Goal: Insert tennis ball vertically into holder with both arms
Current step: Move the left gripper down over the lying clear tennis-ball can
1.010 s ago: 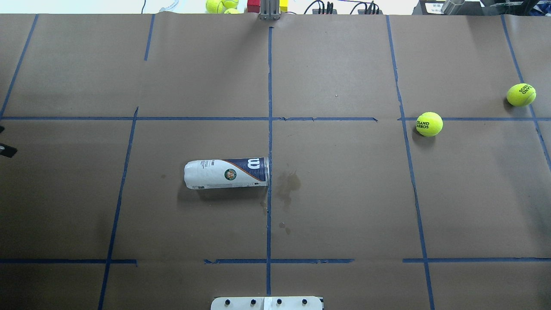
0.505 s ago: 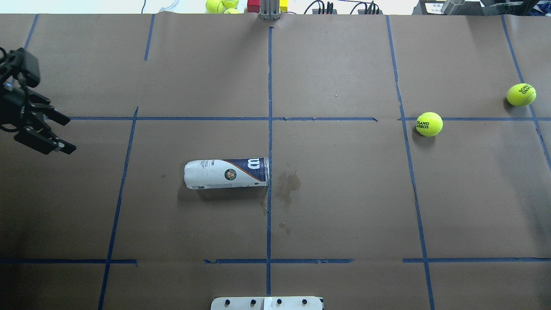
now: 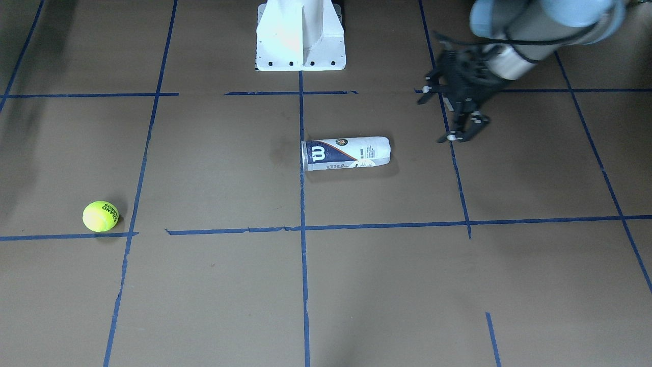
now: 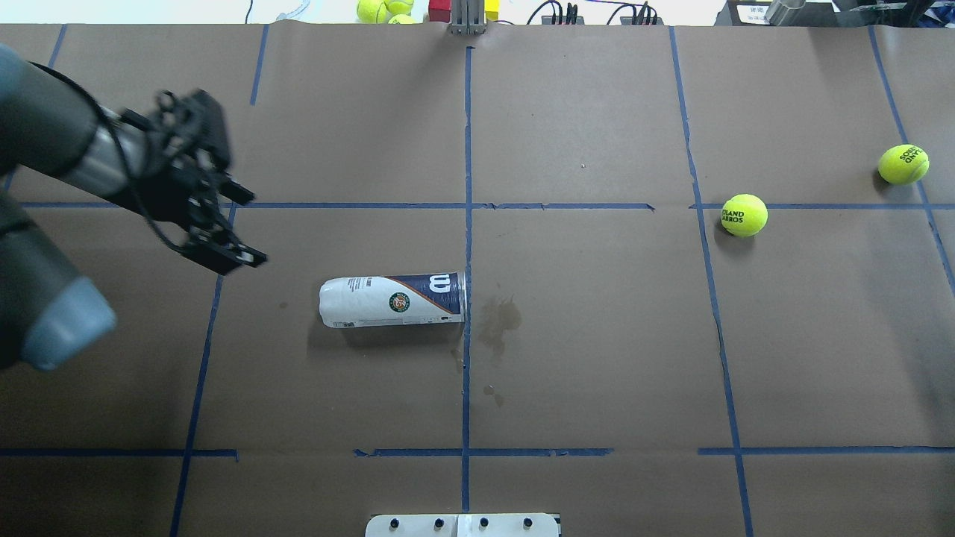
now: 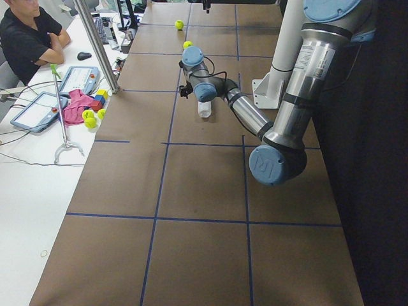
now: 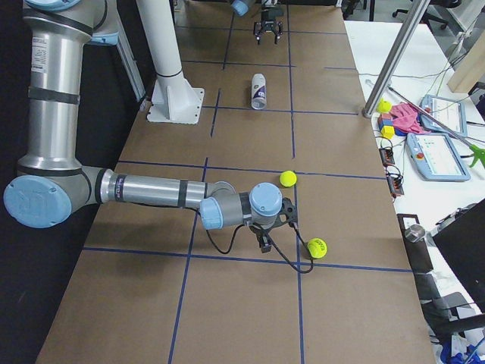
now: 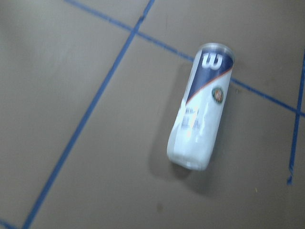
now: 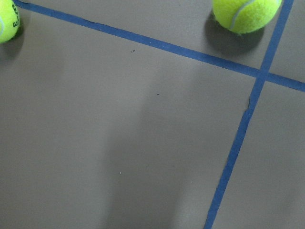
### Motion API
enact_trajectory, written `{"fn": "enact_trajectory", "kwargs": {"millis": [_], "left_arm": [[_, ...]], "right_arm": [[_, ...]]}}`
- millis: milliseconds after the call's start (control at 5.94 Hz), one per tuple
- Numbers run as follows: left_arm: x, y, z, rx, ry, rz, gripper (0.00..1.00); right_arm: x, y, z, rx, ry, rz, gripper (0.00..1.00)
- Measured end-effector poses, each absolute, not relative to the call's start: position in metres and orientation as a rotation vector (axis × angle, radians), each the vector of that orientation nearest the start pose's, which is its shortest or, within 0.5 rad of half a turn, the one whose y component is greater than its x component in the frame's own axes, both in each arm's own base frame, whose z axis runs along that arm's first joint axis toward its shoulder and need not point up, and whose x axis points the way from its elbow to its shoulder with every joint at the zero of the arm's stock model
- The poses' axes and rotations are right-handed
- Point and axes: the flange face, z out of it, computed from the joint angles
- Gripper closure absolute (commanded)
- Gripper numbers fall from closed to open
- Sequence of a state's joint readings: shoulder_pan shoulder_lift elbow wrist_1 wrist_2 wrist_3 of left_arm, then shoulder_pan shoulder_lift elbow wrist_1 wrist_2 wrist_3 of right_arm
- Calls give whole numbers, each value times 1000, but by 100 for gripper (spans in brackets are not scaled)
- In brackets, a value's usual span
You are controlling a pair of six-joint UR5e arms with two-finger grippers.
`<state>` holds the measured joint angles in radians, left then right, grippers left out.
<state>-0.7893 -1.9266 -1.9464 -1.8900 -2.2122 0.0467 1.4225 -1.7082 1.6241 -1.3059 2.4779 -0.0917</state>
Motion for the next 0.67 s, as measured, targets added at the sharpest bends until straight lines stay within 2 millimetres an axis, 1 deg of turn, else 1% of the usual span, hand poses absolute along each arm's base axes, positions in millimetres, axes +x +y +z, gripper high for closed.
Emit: {"fn": "enact_trajectory", "kwargs": {"millis": [168,337,505,673], "left_arm": [[383,-434,217,783,905,1088,0],[420,-421,181,769,856,1115,0],[466,-405,150,769,776,1137,0],[506,-392,124,759,676,1168,0]], "right_arm": [[-10,-442,648,158,-914,-305,0],[-10,-438,635,175,-914,-302,0],[-9,-436,629,177,-913,-291,0],[-9,-436,628,173,-912,-277,0]]}}
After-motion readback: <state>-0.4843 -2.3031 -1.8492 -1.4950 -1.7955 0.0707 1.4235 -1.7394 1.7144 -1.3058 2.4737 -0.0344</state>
